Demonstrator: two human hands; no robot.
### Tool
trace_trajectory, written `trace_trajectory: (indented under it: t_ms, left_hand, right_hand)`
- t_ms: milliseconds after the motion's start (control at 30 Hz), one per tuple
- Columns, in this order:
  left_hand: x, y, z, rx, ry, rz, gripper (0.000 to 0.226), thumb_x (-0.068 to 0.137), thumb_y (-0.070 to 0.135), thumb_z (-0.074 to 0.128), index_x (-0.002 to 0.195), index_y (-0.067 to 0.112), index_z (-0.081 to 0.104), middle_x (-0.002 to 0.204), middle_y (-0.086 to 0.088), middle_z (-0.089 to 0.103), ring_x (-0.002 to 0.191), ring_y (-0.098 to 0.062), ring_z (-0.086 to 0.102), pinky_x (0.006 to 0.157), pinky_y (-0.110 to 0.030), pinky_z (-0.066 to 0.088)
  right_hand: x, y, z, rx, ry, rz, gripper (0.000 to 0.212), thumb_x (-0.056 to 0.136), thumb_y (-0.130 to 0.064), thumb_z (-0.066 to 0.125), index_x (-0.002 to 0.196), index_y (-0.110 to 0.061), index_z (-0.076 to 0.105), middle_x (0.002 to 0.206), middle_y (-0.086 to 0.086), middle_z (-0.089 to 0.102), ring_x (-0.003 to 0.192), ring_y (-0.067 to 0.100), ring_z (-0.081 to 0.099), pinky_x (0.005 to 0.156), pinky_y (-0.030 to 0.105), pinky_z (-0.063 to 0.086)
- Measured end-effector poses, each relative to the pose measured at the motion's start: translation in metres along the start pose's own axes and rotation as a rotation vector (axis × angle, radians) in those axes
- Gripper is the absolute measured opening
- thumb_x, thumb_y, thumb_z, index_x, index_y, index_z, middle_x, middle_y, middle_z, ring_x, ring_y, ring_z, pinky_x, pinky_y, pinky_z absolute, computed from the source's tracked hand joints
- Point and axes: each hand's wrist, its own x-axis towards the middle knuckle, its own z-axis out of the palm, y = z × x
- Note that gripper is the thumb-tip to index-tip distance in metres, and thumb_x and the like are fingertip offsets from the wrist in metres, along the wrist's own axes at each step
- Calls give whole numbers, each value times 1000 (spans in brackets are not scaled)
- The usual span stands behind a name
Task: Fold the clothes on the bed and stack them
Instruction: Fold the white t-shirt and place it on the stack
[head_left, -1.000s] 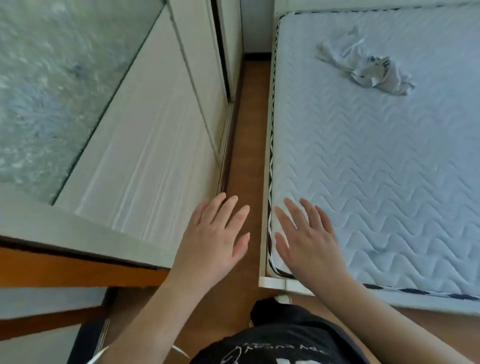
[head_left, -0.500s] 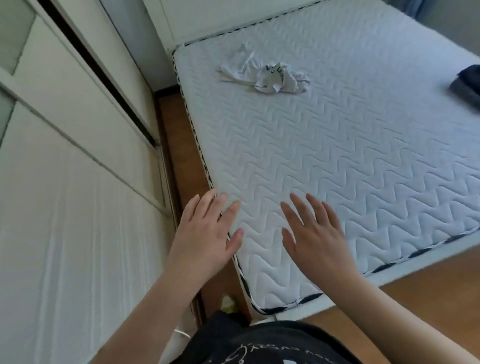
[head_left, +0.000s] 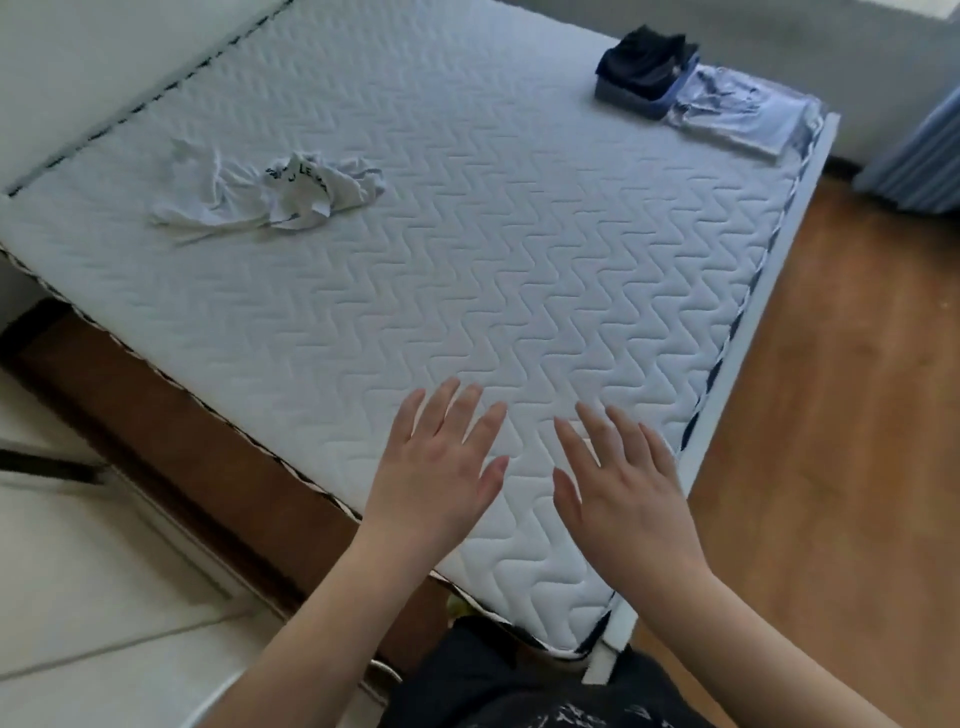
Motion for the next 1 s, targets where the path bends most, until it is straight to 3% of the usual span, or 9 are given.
trace_trajectory:
  t_ms: [300,467,667,833,1000]
  left_hand:
    - [14,-8,-1,-24,-20,199,46,96,42,49,137,21,55,142,-7,53,137,-30,43,113,-50,31]
    - [-2,1,-17,18,21,219,51,94,44,36,134,21,58,139,-8,56,133,-31,48,112,-52,35]
    - [-23,0,-30,42,62,145,50,93,42,40,131,18,62,135,-10,58,129,-31,51,110,-51,38]
    - [-35,-23,-32,65,-23,79,56,93,46,33,135,19,59,139,-11,55,134,-32,47,111,-53,36]
    - [-30,-80,-24,72,-75,71,62,93,50,27,142,21,51,148,-6,47,142,-30,36,115,-52,29]
  right_hand:
    - [-17,-18,-6,22,22,185,49,98,-37,49,142,-17,50,150,8,44,142,31,36,117,48,26]
    - [-33,-14,-5,70,95,218,53,97,-38,32,140,-16,53,146,8,48,139,31,41,115,48,32]
    - [-40,-11,-5,118,116,163,55,96,-39,28,140,-16,53,145,9,50,136,32,43,114,49,31]
    - [-28,-24,-8,128,27,107,49,102,-36,39,147,-19,43,155,7,37,145,29,29,119,45,17]
    - [1,-53,-9,89,-21,98,53,102,-42,31,152,-24,31,161,2,23,149,26,15,121,40,2]
